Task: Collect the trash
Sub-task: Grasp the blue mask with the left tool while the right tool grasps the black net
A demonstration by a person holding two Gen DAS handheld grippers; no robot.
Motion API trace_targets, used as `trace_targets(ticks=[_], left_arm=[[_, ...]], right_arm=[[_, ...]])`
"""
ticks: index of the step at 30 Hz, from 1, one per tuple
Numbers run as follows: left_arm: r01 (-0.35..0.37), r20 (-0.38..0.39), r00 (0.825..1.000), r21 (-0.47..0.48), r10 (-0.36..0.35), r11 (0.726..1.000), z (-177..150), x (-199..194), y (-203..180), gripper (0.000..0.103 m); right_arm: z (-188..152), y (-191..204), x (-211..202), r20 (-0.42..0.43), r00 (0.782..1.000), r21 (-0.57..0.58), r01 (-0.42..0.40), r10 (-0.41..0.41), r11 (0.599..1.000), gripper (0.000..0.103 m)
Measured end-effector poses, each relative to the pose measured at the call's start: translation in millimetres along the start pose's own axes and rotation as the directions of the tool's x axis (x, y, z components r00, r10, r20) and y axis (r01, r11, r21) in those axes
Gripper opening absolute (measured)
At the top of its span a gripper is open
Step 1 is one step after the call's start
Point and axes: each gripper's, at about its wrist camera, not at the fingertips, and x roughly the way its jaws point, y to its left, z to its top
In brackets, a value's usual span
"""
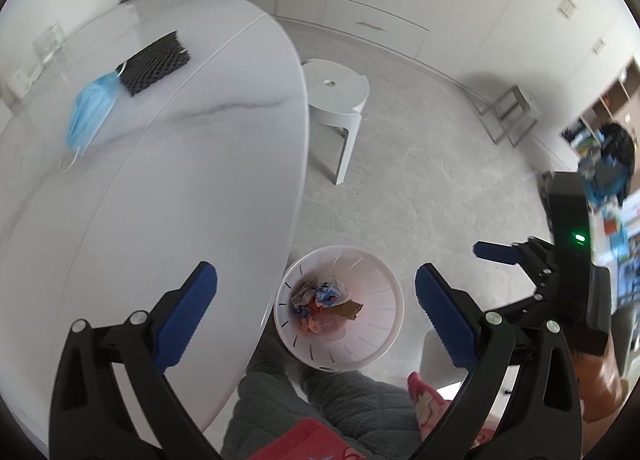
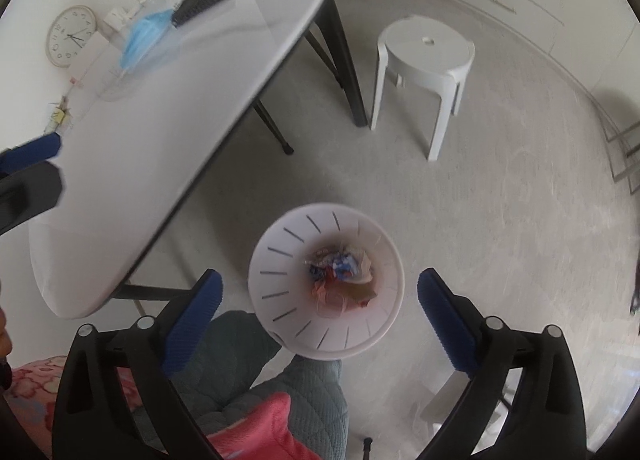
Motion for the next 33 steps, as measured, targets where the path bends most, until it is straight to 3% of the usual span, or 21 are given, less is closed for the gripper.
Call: trace_targets(ticks=[7, 16, 20, 24, 26, 29, 33], left_arm=[[-0.042, 0.029, 0.999, -0.104, 0.045, 0.994, 23, -10, 35, 0.095], [-0.169, 0.091, 0.977, -0.211, 0.192, 0.963, 82, -10, 154, 0.095], [-0.225, 0.076, 0.963, -0.313, 0.26, 0.923, 110, 14, 225, 0.095], [-0.194, 0.097, 0.961, -0.437, 0.261, 0.878, 136, 46, 289, 0.095], [-0.193, 0.103, 0.96, -0.433, 0.261, 0.88, 148, 63, 306, 0.095], [-0.206, 0.099, 0.961, -0.362, 0.257, 0.909, 163, 90, 318, 0.094], [-0.202, 0.079, 0.97, -0.273, 0.231, 0.941, 172, 115, 324, 0.076]], right_arm=[[54, 21, -27, 0.078, 0.996, -0.092, -0.037, 0.044, 0.995, 0.1], [161, 74, -28, 0.166, 0.981, -0.155, -0.072, 0.097, 0.985, 0.1], [218, 102, -5, 0.173, 0.981, -0.12, -0.072, 0.092, 0.99, 0.1], [263, 127, 27, 0.16, 0.984, -0.095, -0.058, 0.073, 0.994, 0.1], [286, 139, 48, 0.142, 0.988, -0.088, -0.053, 0.065, 0.995, 0.1], [312, 155, 77, 0.119, 0.992, -0.095, -0.037, 0.048, 0.995, 0.1], [334, 172, 107, 0.091, 0.995, -0.105, -0.016, 0.025, 0.994, 0.1]])
